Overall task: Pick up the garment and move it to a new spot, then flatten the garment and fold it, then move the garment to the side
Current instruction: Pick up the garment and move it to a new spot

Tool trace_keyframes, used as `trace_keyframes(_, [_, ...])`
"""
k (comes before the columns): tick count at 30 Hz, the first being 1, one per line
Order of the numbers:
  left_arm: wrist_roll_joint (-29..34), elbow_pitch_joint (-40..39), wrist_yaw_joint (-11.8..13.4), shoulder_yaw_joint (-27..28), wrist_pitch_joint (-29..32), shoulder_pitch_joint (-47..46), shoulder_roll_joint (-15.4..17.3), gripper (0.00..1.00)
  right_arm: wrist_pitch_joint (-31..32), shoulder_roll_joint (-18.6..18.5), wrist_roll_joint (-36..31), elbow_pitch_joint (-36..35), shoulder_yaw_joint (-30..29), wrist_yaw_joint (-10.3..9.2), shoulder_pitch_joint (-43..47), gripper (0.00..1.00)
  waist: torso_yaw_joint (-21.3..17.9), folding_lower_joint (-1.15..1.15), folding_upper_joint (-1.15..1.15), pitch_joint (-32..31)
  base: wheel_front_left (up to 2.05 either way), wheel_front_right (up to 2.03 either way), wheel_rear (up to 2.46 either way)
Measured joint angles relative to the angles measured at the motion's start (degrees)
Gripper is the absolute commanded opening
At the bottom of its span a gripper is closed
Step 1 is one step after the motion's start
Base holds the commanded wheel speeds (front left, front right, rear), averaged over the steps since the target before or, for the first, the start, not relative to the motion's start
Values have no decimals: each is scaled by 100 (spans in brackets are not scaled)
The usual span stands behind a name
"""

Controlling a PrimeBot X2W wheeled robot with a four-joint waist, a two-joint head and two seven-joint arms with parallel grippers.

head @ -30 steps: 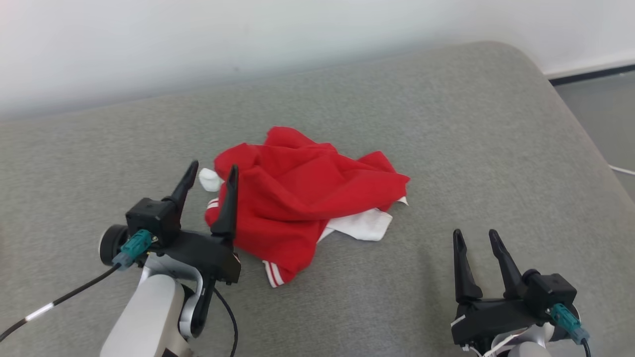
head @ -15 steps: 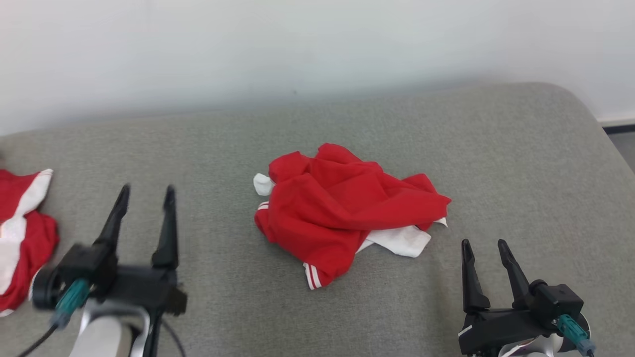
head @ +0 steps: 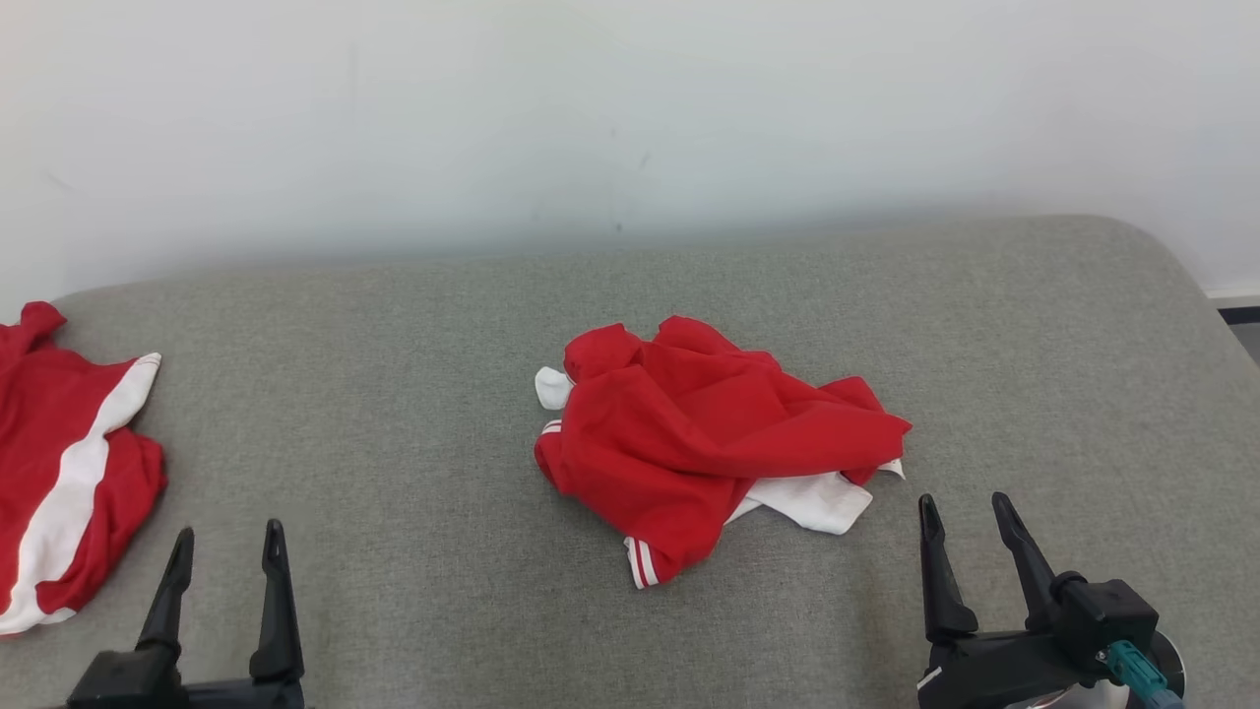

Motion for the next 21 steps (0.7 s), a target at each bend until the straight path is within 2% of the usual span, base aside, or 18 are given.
trace_keyframes(7, [237,-88,-7,96,0,303,-91,100,141,0,-48,-230,38,0,107,100,82,0,0,-62,0,0,0])
trace_keyframes(14, [332,44,-252,101,0,405,-152,100,196,0,-47,-280,118,0,171,100,100,0,0,-47,0,0,0])
trace_keyframes(21, [526,141,-313,100,0,371,-256,100,193,0,-46,-212,148,0,171,100,132,1,0,-10,0,0,0])
